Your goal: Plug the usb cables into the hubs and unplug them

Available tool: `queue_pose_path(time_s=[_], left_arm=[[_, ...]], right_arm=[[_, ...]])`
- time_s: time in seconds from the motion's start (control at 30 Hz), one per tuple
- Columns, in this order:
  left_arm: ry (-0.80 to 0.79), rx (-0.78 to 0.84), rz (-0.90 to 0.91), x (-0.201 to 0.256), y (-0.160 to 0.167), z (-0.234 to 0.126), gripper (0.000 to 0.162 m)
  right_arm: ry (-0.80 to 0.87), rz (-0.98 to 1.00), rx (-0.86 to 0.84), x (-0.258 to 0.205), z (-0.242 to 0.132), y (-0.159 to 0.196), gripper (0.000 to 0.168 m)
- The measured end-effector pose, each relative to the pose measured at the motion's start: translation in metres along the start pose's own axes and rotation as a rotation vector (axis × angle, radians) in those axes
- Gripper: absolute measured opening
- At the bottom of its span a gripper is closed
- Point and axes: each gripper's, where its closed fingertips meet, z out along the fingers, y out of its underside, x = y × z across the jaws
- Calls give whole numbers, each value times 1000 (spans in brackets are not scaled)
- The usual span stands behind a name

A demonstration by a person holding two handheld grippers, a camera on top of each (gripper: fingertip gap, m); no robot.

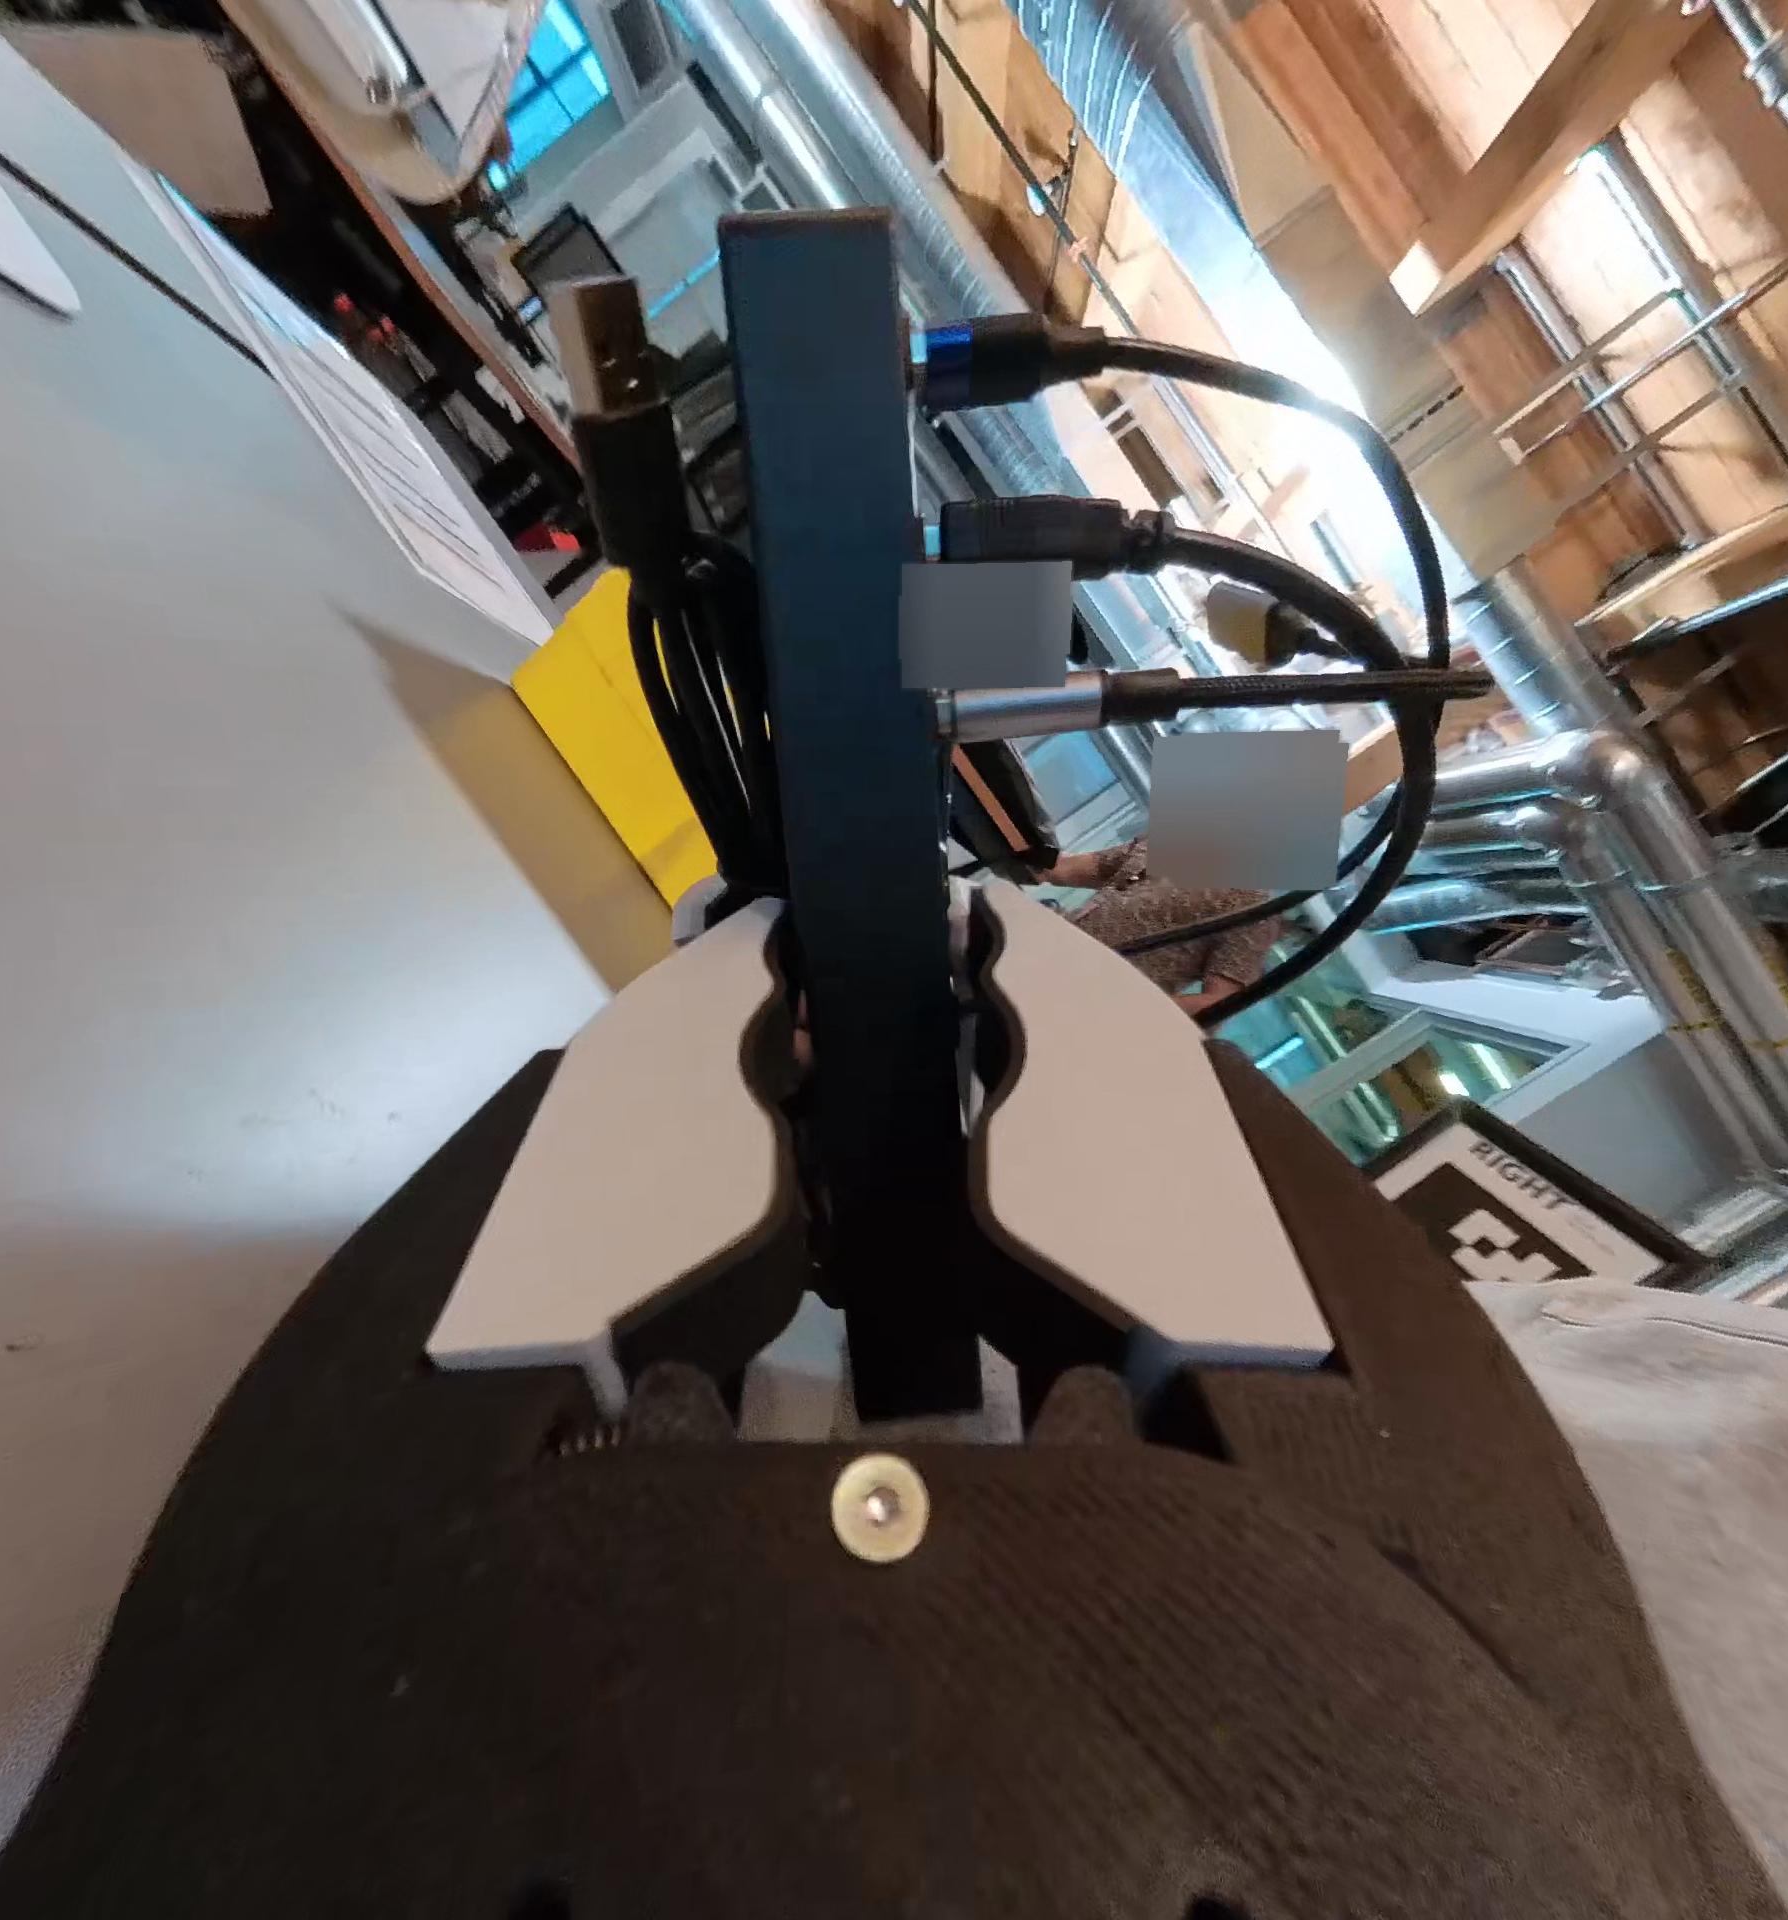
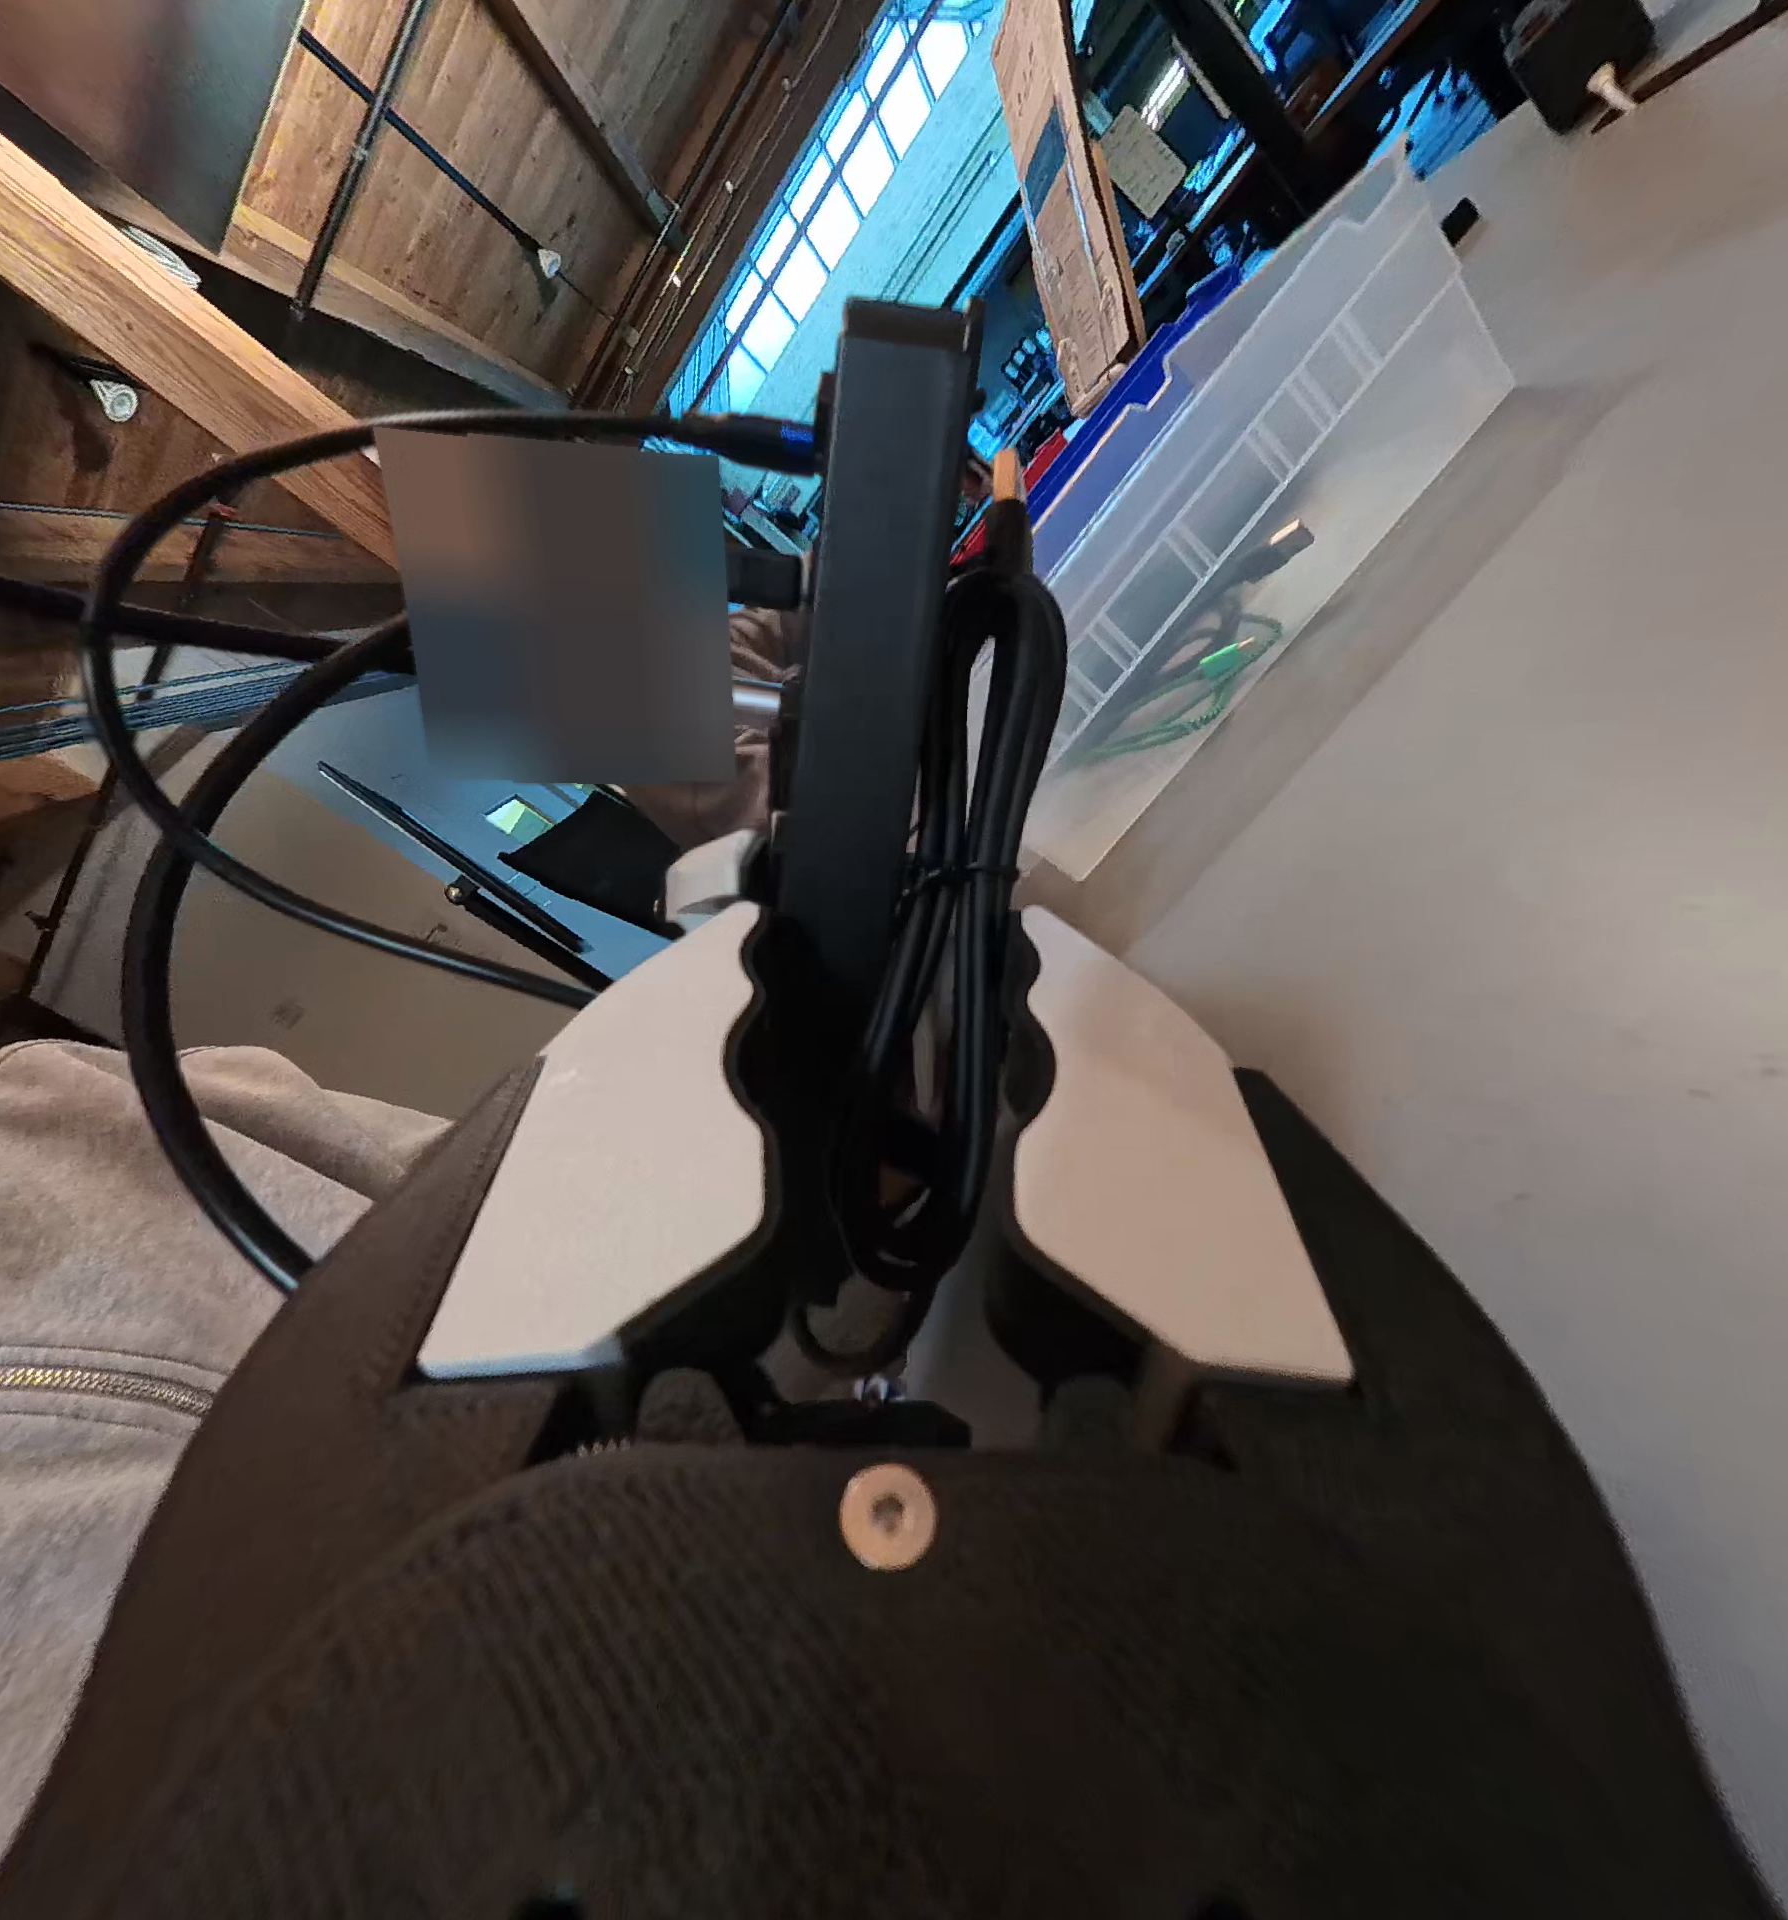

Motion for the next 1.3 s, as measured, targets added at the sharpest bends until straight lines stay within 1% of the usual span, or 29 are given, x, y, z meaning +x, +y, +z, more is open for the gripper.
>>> queue_pose_path(time_s=[0.03,0.07,0.17,0.2,0.23,0.27,0.3,0.33,0.37,0.4,0.43,0.47,0.5,0.6,0.7,0.73,0.8,0.83,0.97,1.0,1.03,1.2,1.3], left_arm=[[-9,13,27,1,-2,0,40],[-16,28,53,2,-5,-1,43],[-19,79,121,6,-14,-5,47],[-11,86,133,8,-16,-6,46],[6,88,138,11,-16,-7,44],[18,88,136,13,-16,-6,41],[33,84,137,16,-14,-4,28],[33,70,135,17,-10,0,32],[-19,36,137,9,-4,4,40],[-27,14,134,4,2,7,35],[2,10,118,4,6,7,23],[15,23,94,4,5,7,24],[-8,56,89,1,1,5,23],[-34,36,141,0,-2,0,24],[-16,50,159,4,-6,-3,23],[1,61,142,5,-8,-4,23],[15,68,108,3,-11,-7,23],[21,71,101,3,-12,-8,23],[110,44,77,13,-8,-7,23],[130,27,74,16,-4,-5,24],[135,36,74,17,-5,-5,23],[101,39,103,14,-5,-4,23],[109,100,70,13,-13,-8,22]], right_arm=[[4,-8,17,-1,-3,-4,42],[9,-17,35,-2,-6,-10,42],[23,-54,95,-9,-21,-32,40],[22,-72,132,-14,-29,-44,31],[22,-91,199,-20,-41,-60,9],[-2,-96,268,-28,-54,-76,9],[-1,-104,271,-33,-62,-84,9],[43,-148,216,-33,-63,-83,9],[103,-217,169,-32,-61,-79,9],[138,-263,135,-30,-56,-73,9],[141,-273,85,-29,-47,-62,9],[141,-268,38,-27,-38,-51,9],[139,-267,45,-25,-33,-47,9],[108,-228,44,-23,-31,-43,9],[86,-228,25,-25,-31,-41,10],[75,-225,21,-27,-30,-40,16],[69,-243,9,-27,-26,-37,37],[77,-261,-6,-25,-23,-33,43],[71,-290,-90,-23,-9,-11,51],[58,-278,-121,-23,-5,-5,48],[49,-265,-146,-23,-5,0,31],[17,-184,-149,-21,-7,1,26],[30,-188,-140,-20,-8,-1,26]])
